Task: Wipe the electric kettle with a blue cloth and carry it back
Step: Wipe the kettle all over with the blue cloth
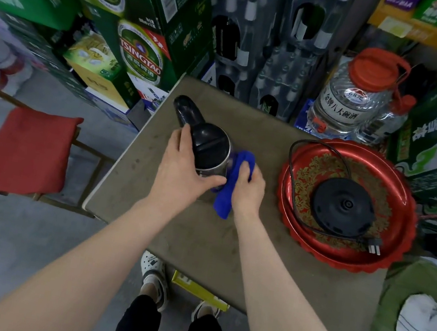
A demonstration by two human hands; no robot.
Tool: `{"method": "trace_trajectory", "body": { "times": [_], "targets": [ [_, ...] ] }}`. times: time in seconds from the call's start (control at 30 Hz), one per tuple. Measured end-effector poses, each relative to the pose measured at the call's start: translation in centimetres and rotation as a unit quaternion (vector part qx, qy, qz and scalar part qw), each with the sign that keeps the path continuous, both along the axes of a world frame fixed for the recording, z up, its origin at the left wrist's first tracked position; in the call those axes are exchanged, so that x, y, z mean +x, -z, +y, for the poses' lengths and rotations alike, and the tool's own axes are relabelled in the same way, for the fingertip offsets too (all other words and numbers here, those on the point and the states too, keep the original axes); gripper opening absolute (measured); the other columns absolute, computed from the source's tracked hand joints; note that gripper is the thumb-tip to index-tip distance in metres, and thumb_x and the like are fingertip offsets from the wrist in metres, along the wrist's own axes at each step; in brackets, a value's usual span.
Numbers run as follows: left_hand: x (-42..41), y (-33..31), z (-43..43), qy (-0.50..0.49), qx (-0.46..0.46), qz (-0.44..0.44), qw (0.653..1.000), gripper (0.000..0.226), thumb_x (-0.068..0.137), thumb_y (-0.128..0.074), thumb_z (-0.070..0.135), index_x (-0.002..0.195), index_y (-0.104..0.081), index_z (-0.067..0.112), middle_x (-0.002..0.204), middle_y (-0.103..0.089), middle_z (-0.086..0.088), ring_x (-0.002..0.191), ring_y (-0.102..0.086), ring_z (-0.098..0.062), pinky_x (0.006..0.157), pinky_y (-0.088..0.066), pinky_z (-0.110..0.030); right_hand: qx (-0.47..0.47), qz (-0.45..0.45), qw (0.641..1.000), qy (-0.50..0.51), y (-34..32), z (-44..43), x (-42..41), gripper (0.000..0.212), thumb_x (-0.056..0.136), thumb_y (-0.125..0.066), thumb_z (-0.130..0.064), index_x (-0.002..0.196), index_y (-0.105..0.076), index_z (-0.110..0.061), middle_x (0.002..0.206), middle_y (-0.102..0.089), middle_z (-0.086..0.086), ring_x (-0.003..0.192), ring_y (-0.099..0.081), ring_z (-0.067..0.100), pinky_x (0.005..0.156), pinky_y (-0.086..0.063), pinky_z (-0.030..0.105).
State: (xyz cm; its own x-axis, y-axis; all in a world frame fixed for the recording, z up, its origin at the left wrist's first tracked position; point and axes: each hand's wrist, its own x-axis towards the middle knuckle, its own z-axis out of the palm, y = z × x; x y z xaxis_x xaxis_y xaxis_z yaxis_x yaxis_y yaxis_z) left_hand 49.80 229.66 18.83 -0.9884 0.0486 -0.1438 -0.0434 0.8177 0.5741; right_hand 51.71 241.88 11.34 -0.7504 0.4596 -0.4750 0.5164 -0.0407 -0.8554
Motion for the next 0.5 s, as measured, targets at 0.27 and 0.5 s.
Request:
{"method": "trace_trajectory", "body": {
  "times": [0.27, 0.5],
  "targets": [
    [0.1, 0.9, -0.2, 0.008, 0.0, 0.015, 1.0, 0.127, 0.06, -0.089, 0.045, 0.156, -0.013, 0.012, 0.158, -0.021, -0.012, 0.144, -0.031, -0.03, 0.113, -0.036, -0.045, 0.084, 0.065, 0.994, -0.038, -3.0, 0.6, 0.7, 0.032, 0.107, -0.051, -0.024, 0.133, -0.066, -0.013, 0.134, -0.065, 0.006, 0.123, -0.059, 0.017, 0.108, -0.044, 0.032],
    [0.2, 1.0, 2.0, -0.049, -0.014, 0.025, 0.998, 0.131, 0.058, -0.085, 0.058, 0.154, -0.014, 0.006, 0.157, -0.023, -0.017, 0.146, -0.026, -0.034, 0.116, -0.032, -0.048, -0.052, -0.068, 0.993, -0.084, 2.5, 3.4, 0.9, 0.019, 0.101, -0.058, -0.034, 0.111, -0.072, -0.024, 0.116, -0.076, 0.007, 0.112, -0.071, 0.028, 0.105, -0.053, 0.053]
  ]
}}
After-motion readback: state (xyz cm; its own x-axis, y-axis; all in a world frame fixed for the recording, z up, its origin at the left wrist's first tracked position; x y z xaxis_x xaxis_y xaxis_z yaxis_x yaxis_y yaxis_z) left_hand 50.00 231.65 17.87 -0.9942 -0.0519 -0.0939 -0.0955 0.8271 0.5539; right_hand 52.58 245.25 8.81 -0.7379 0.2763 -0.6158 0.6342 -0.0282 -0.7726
